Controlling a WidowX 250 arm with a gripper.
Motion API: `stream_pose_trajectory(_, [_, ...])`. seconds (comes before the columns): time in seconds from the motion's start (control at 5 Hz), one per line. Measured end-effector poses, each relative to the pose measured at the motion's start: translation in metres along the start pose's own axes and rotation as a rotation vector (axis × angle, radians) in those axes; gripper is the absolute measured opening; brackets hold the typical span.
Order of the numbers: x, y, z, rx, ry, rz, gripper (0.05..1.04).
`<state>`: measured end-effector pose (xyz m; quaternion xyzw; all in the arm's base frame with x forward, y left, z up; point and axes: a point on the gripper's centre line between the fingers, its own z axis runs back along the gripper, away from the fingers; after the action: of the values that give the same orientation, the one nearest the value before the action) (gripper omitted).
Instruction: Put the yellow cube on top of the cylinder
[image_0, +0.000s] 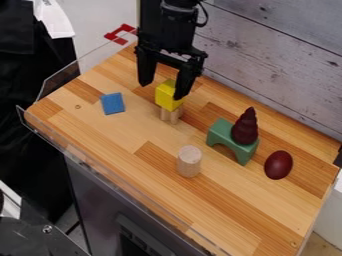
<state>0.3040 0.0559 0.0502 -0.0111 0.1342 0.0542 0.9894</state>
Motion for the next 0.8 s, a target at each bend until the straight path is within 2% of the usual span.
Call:
stream_pose_trajectory(0.2, [0.0002,-0.0019,-0.0061,-0.013,0.019,0.012,0.967])
stream_pose_trajectory(0.4, [0.0013,-0.0029,-0.0129,-0.02,0.036,0.024,0.669])
stream_pose_trajectory(0.6, [0.0018,-0.0045,-0.0147,-0.03,0.029,0.028,0.577])
stream_pose_trajectory(0.8, [-0.003,-0.0048,-0.0149,-0.029,0.023,0.054,0.576])
